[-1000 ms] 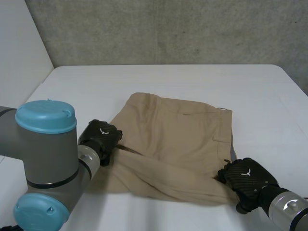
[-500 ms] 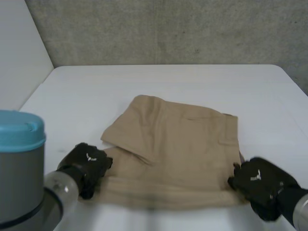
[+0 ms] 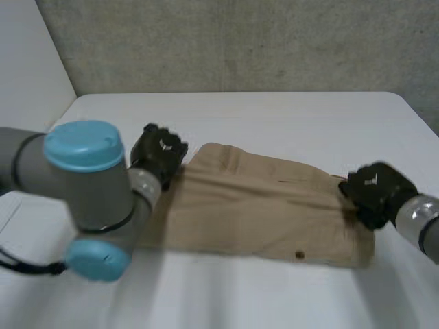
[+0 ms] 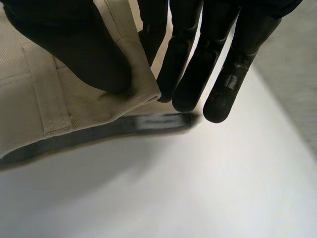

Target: Fold the shorts.

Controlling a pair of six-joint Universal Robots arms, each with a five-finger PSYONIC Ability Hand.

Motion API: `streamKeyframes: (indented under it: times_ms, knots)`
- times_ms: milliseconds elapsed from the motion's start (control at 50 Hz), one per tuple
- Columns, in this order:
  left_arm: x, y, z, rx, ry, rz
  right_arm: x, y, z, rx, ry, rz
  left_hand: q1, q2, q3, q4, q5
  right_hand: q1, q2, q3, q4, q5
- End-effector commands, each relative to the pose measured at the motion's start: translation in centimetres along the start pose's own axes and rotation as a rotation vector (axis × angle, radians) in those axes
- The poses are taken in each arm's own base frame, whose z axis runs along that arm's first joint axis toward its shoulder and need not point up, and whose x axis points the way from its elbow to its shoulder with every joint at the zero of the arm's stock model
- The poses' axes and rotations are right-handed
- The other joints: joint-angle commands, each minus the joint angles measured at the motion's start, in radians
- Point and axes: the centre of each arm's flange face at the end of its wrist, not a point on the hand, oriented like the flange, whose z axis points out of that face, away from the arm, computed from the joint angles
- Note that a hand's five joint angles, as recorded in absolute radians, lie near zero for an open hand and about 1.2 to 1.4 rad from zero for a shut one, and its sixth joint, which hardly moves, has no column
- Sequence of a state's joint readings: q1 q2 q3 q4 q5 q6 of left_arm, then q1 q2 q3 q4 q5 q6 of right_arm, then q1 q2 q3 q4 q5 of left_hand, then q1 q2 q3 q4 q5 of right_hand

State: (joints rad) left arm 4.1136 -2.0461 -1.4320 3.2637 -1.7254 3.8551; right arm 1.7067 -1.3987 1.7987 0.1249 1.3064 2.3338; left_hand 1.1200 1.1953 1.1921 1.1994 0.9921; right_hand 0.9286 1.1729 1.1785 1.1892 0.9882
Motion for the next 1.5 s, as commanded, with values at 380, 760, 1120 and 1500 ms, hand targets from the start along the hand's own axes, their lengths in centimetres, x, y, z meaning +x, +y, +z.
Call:
streamKeyframes:
  times_ms: [380, 760, 1120, 1500]
  knots:
    - [4.5, 0.1, 12.5, 0.391, -0.204, -0.061, 3.0, -2.6, 11.2, 0.207, 0.370, -0.040, -0.945, -1.021, -1.018, -1.025, -0.992, -0.754, -0.998, -1.004, -1.015, -0.988]
    - [0.5, -0.9, -1.2, 0.314, -0.073, -0.375, -1.9, 0.3, 1.8, 0.056, -0.028, 0.345, -0.945, -1.020, -1.017, -1.024, -0.991, -0.500, -0.744, -0.750, -0.761, -0.734]
    - [1.3, 1.4, -2.5, 0.212, -0.027, -0.468, -1.9, 3.7, 5.2, 0.129, 0.068, 0.279, -0.942, -1.017, -1.014, -1.021, -0.988, 0.100, -0.144, -0.150, -0.161, -0.134]
    - [0.6, 1.3, -2.8, 0.212, -0.039, -0.470, 6.8, 6.1, 3.1, -0.036, 0.283, -0.003, -0.945, -1.020, -1.017, -1.024, -0.991, 0.468, 0.223, 0.218, 0.207, 0.234]
